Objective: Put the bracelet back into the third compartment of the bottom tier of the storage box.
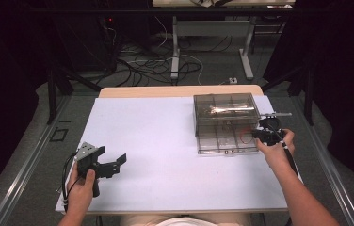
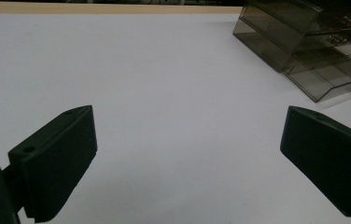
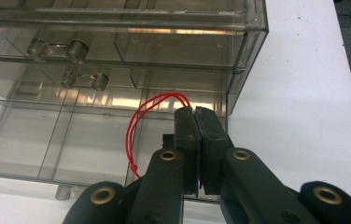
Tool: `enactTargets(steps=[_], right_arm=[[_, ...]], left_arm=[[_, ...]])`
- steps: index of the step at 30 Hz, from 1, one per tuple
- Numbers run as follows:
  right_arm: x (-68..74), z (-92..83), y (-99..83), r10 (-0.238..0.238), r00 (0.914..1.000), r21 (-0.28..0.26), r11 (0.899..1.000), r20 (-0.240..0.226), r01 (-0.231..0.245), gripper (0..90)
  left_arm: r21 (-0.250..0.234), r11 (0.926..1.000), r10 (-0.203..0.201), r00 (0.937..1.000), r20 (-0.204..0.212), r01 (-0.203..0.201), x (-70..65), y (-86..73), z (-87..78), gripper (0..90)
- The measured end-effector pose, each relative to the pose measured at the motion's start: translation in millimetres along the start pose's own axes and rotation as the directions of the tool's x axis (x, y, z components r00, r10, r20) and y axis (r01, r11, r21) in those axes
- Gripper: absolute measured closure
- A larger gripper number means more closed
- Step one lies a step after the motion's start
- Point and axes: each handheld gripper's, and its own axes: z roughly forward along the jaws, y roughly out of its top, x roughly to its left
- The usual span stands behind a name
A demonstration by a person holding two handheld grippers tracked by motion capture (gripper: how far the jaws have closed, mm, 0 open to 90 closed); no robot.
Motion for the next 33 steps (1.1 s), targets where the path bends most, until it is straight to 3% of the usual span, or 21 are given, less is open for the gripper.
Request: enactTargets(steps=[11,33], right_arm=[[0.6,10.0,-2.7,-0.01,0.9999,0.048,0.999,0.013,0.009,89.0],[-3.2,21.8,-5.4,0.015,0.9994,0.107,0.994,0.032,-0.018,89.0]], left_arm=[[0.0,1.0,0.0,1.0,0.0,0.0,-0.2,-0.1,0.0,4.0],[-0.001,1.0,-0.002,1.0,0.001,0.002,-0.2,-0.1,0.0,4.0]])
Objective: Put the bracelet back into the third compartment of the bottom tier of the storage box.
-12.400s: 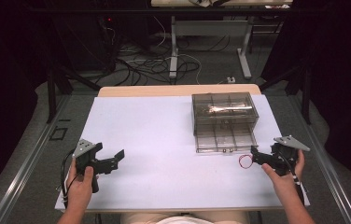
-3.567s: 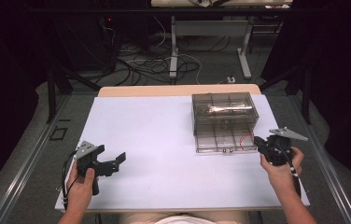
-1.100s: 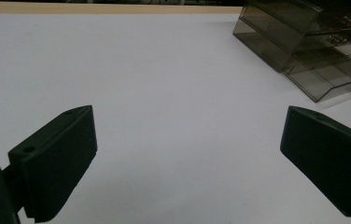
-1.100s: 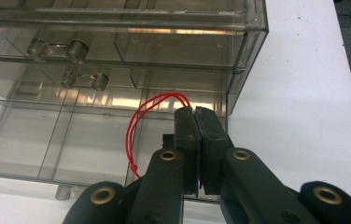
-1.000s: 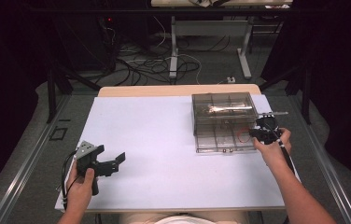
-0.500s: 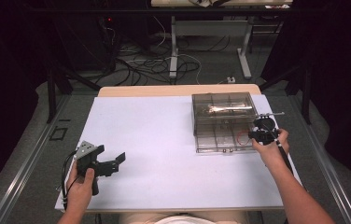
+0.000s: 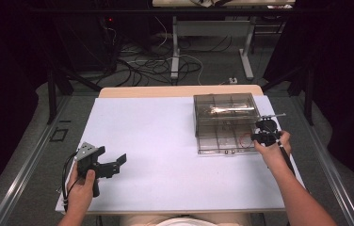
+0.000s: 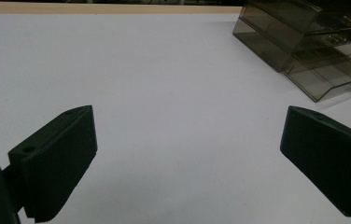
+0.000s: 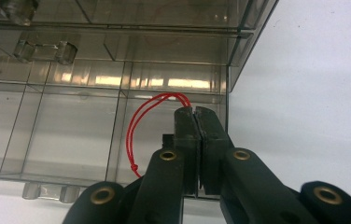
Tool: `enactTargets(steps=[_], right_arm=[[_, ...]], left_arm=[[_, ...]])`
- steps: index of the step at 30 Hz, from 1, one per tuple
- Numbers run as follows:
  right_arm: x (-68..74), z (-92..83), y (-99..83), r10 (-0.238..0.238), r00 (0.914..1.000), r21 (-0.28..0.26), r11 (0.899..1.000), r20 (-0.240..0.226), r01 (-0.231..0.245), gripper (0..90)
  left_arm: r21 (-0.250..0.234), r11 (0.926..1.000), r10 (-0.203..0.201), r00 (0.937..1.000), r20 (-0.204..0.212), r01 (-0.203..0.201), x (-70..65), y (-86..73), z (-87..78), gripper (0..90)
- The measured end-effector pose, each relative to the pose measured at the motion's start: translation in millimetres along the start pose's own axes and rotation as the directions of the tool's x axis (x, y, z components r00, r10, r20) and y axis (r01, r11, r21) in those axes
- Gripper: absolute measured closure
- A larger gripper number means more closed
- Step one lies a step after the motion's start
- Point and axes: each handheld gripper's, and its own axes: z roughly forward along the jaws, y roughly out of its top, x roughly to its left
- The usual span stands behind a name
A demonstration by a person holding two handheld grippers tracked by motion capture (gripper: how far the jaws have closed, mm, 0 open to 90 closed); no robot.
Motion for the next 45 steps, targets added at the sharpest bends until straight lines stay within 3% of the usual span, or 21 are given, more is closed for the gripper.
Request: enactTargets(steps=[18,34,37,45], right_arm=[[-1.2,3.5,0.2,0.006,1.0,0.022,1.0,-0.004,-0.006,87.7],[-2.4,2.8,0.1,-0.033,0.9988,-0.013,0.999,-0.037,0.033,68.2],[-2.8,1.9,0.4,-0.014,0.9985,-0.002,1.0,-0.052,0.014,65.1],[-1.8,0.2,-0.3,-0.026,0.997,-0.032,0.999,-0.073,0.023,57.7]], left_arm=[[0.001,1.0,0.002,1.0,0.0,-0.002,-0.1,0.0,0.0,4.0],[0.002,1.0,0.002,1.0,-0.001,-0.002,-0.4,0.3,0.6,4.0],[0.002,1.0,0.001,1.0,-0.002,-0.001,-0.3,0.2,0.7,4.0],[0.002,1.0,0.005,1.0,0.0,-0.005,-0.8,0.2,0.3,4.1]])
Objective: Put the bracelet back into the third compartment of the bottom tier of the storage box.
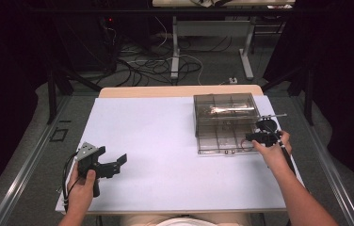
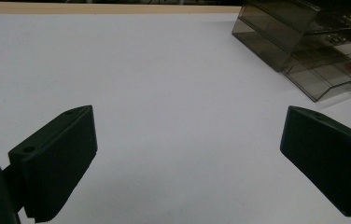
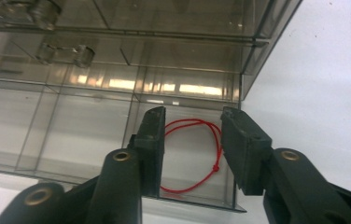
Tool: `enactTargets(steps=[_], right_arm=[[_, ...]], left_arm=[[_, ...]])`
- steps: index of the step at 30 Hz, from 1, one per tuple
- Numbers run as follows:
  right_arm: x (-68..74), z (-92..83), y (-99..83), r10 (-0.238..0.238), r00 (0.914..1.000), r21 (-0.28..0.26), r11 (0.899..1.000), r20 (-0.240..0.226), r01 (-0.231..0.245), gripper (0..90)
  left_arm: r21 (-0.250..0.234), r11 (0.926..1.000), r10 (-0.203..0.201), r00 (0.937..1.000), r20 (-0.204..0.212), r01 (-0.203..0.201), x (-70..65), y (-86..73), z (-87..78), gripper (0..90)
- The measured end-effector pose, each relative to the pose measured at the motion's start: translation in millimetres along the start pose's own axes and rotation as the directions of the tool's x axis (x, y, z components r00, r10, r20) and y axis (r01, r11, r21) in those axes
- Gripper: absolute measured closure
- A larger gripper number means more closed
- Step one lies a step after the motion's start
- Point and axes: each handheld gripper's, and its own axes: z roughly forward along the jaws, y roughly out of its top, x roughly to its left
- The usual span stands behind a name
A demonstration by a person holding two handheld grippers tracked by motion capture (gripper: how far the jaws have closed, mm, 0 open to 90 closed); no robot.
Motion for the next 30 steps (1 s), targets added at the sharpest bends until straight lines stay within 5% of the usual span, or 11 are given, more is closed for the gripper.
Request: enactTargets(steps=[22,30], right_arm=[[10.0,-8.5,0.7,-0.064,0.9969,-0.044,0.997,-0.047,0.061,35.8],[15.2,-14.8,2.6,-0.075,0.9921,-0.064,0.996,-0.1,0.069,31.3]], left_arm=[[-0.002,1.0,-0.001,1.0,0.0,0.001,0.3,0.3,-0.2,4.1],[-0.002,1.0,-0.001,1.0,-0.001,0.001,0.6,0.3,-0.4,4.1]])
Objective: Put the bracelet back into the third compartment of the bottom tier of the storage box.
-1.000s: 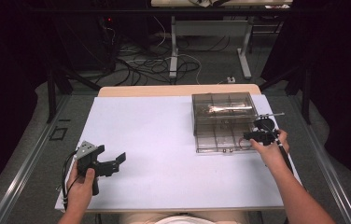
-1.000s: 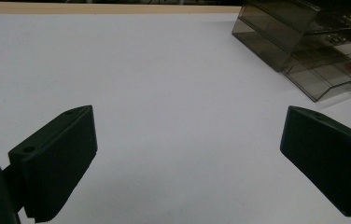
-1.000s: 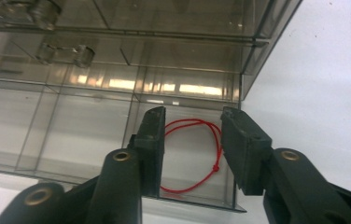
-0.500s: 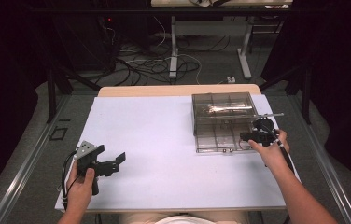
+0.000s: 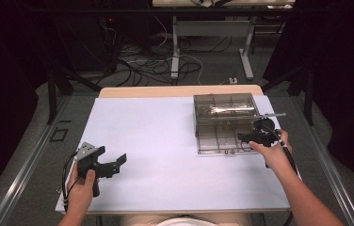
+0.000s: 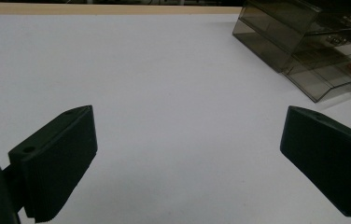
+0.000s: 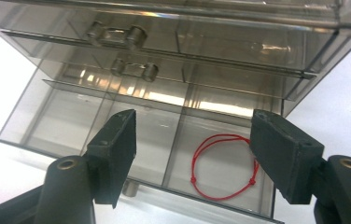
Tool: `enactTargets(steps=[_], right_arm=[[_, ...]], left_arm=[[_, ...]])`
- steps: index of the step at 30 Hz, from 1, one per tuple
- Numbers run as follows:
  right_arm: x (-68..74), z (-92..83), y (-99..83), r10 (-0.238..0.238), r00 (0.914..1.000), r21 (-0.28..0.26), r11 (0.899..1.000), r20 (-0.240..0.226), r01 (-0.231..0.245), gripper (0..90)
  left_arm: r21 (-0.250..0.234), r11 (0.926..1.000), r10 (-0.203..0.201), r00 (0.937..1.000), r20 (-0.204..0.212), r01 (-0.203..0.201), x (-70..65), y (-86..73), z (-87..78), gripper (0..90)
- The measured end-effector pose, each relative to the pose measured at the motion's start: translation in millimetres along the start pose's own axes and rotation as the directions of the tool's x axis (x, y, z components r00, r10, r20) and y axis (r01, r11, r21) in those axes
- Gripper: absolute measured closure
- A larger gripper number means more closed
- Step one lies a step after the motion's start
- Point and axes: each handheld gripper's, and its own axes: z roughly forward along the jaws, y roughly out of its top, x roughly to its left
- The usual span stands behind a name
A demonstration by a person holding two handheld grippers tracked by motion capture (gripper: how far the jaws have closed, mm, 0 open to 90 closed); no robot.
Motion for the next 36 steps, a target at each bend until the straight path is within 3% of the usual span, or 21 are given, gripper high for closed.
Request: enactTargets(steps=[26,36], right_arm=[[12.2,-25.6,-8.3,-0.059,0.9979,-0.054,0.997,-0.024,0.058,29.7],[17.8,-37.0,-18.6,-0.085,0.995,-0.083,0.993,-0.051,0.081,23.1]], left_arm=[[0.0,1.0,-0.001,1.0,0.002,0.001,-0.4,-0.1,0.3,4.1],[0.004,1.0,0.001,1.0,0.001,-0.001,-1.0,-0.1,0.8,4.1]])
